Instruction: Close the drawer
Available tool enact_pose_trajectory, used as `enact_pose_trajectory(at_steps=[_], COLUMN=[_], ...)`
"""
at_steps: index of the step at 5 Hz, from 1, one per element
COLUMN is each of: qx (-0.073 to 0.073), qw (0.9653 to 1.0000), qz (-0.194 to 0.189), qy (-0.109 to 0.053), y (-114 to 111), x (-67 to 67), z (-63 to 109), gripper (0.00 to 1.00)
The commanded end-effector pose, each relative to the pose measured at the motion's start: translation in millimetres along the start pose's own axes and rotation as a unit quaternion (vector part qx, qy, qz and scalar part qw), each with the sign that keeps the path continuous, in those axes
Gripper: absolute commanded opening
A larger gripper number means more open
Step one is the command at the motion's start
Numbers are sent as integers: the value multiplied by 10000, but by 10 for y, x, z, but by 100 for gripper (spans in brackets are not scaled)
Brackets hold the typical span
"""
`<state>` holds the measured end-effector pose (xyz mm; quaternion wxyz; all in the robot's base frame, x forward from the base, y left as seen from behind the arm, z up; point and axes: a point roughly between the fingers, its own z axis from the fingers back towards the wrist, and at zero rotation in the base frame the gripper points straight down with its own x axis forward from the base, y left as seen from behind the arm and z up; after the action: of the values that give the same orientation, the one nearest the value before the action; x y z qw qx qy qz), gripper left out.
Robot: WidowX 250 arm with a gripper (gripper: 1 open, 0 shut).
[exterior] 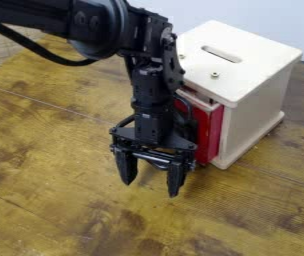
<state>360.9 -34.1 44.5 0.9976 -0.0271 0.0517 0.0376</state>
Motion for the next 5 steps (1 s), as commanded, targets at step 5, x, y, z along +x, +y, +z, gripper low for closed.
enact_pose_trajectory(at_steps=[5], qx=[66], qw=[9959], qz=[-160], qy=[-887], y=[914], x=[460], z=[517], gripper=[100])
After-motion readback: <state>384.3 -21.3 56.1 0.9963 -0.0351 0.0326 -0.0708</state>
